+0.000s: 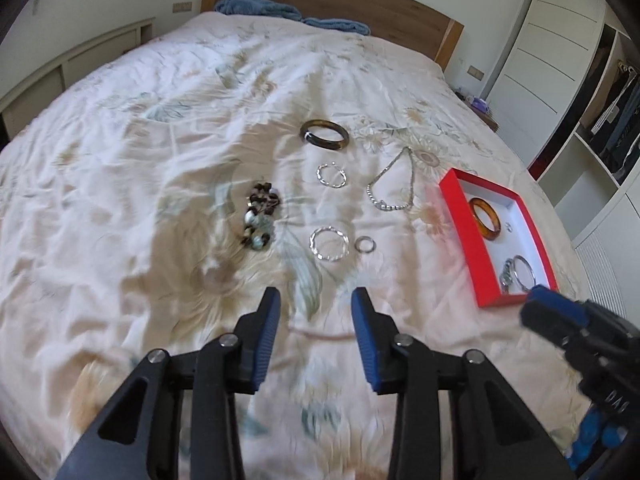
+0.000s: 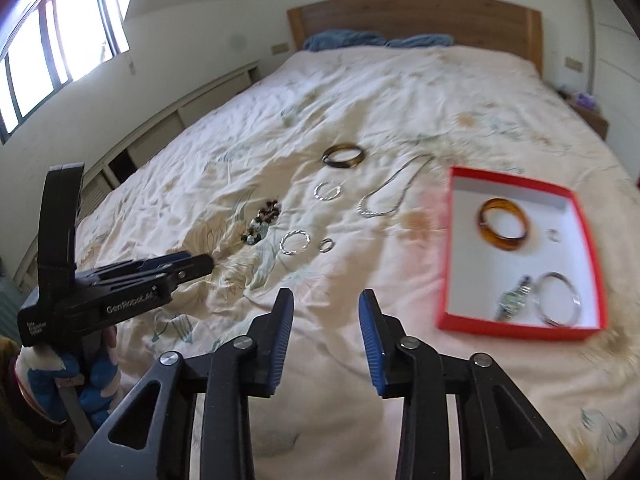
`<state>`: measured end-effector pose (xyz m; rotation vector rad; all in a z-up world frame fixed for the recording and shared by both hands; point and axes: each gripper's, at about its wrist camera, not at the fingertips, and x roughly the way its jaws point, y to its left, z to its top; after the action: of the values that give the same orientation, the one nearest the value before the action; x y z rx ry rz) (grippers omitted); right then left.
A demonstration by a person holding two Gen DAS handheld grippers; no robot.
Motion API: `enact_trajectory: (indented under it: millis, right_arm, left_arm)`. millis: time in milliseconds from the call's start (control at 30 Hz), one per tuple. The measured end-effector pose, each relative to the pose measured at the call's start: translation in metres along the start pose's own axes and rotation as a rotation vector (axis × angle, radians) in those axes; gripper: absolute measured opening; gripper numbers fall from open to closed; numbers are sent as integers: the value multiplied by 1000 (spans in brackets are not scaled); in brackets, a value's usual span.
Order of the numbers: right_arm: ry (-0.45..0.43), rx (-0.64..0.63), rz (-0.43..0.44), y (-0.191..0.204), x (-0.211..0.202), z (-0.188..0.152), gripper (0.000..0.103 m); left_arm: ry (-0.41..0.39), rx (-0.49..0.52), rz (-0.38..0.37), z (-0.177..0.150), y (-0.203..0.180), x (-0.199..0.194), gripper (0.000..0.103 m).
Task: Organize jewelry
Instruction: 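Grasp the twisted silver hoop earring with the left tool while the right tool grasps a silver ring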
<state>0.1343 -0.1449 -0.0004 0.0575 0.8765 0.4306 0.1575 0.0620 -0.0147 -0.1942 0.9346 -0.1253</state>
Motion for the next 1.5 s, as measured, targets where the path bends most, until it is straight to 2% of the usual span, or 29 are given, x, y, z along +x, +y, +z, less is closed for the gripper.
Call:
enact_trajectory:
  millis: [233,567,667,733,800,1167,1500]
  right_arm:
    - [60,3,47,-13,54,14,20]
    - [89,-4,75,-27,92,30,20]
    - [100,-9,85,-28,101,33,20]
    - [108,-17,91,-27,108,34,20]
    - [115,-21,92,-26,114,35,20]
    - [169,-51,121,-17,151,44,20]
    - [219,-96,79,-4,185,46,20]
  left_arm:
    - [63,-1,-27,18,-2,58,25]
    - [100,-17,11,35,5,110,21]
    - [118,-5,28,36,4,122,18]
    - [126,11,35,36,1,127,10]
    - [126,19,45,36,1,130,5]
    - [63,-52,6,40,19,111,5]
    - [30,-101,-22,44,35,94,5]
